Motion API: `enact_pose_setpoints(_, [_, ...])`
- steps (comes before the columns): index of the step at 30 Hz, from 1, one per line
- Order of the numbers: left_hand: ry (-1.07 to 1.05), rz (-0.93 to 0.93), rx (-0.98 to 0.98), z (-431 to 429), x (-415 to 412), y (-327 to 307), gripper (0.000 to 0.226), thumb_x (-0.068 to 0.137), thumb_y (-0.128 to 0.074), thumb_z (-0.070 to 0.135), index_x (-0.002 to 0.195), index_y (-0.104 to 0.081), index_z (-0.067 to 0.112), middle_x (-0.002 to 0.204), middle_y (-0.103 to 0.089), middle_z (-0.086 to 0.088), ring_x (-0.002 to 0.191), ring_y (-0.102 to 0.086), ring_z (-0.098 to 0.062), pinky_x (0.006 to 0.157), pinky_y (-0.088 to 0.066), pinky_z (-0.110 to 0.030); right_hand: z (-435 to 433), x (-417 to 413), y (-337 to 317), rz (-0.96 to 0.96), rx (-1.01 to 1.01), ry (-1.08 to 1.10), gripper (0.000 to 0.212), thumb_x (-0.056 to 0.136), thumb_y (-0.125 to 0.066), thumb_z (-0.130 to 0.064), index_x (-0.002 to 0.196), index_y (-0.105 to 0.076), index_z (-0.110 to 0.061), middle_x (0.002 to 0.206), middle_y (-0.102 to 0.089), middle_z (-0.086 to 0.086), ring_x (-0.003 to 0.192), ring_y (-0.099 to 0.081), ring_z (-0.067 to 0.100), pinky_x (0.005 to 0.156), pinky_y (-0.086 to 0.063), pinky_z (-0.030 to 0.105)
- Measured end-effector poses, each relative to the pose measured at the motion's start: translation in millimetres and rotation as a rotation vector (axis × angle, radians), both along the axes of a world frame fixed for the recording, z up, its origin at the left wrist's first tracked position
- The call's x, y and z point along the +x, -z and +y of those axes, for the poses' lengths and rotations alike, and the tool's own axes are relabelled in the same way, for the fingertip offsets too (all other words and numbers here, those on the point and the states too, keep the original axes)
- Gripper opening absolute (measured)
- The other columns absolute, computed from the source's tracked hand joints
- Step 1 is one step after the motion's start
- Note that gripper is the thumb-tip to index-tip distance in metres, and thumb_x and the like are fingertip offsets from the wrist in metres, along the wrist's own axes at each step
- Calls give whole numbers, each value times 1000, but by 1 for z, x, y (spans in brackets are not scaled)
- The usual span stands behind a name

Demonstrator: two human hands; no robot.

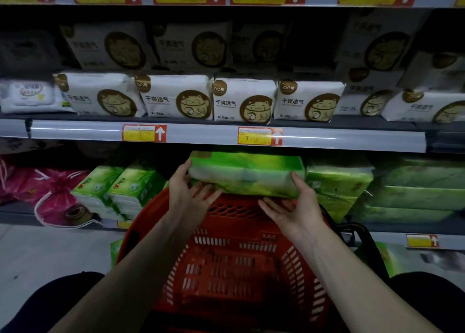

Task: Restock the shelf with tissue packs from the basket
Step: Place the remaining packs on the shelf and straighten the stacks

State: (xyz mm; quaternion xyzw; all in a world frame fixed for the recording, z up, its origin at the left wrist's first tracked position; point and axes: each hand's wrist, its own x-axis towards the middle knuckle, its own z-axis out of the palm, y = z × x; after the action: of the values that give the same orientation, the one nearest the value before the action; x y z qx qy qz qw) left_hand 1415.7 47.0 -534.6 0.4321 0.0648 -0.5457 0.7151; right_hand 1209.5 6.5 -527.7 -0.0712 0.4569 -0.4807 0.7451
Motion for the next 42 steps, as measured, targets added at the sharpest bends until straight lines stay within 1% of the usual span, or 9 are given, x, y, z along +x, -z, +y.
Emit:
enact_pose_setpoints(5, [-8,-32,99,0,-11,27,70,80,-88,24,139,-53,16,147,-49,-17,133,-47,-38,89,-59,-49,-1,9,7,-58,66,-25,41,85,-88,-29,113,-63,-11,140,-52,21,127,-56,40,104,-57,51])
enact_pose_setpoints(10, [-1,52,85,-7,-14,28,76,78,-90,28,142,-52,12,149,-47,-22,140,-48,-37,106,-53,-45,-5,23,16,-4,74,-69,55,83,-89,-32,123,-55,-15,131,-51,23,122,-59,41,104,-55,58])
enact_pose_setpoints(14, [32,32,89,-12,-9,30,107,51,-98,29,144,-48,11,147,-46,-25,130,-57,-39,81,-63,-42,-13,26,17,59,46,-59,41,81,-90,-31,107,-63,-16,125,-56,18,117,-59,36,98,-60,50])
enact_pose_setpoints(18, [6,-3,60,-16,-12,35,92,68,-93,28,144,-45,8,148,-43,-28,131,-55,-42,74,-64,-39,-20,26,16,100,7,-68,33,83,-88,-32,103,-65,-20,115,-57,9,116,-60,33,97,-61,48])
enact_pose_setpoints(22, [58,93,15,-32,-3,38,112,53,-103,31,147,-44,14,150,-45,-25,130,-58,-42,91,-61,-46,-33,27,13,64,-6,-60,37,83,-89,-28,107,-64,-17,114,-56,10,117,-57,33,93,-62,43])
enact_pose_setpoints(25, [106,84,-23,-46,4,27,69,85,-84,19,144,-50,6,151,-47,-24,135,-54,-42,109,-51,-46,-46,31,10,4,-7,-28,58,82,-91,-25,129,-61,-11,134,-58,15,124,-59,29,81,-64,33])
enact_pose_setpoints(29, [105,122,-70,-50,8,22,73,96,-64,12,158,-27,1,158,-34,-31,142,-42,-49,108,-46,-53,-51,36,7,-2,22,62,66,84,-89,-21,141,-59,-8,157,-44,14,139,-51,26,105,-57,34])
enact_pose_setpoints(34, [127,156,-25,-36,11,35,57,97,-60,28,144,-50,-3,146,-55,-27,133,-55,-44,117,-42,-50,-41,35,11,-3,78,118,60,84,-89,-25,135,-62,-9,147,-53,13,104,-64,18,99,-61,34])
enact_pose_setpoints(42, [89,393,-176,-33,20,29,81,98,-48,46,152,-31,-12,154,-37,-40,144,-37,-55,123,-25,-62,-27,14,10,-294,10,95,63,99,-60,-49,149,-54,-11,148,-55,19,141,-51,38,116,-43,59])
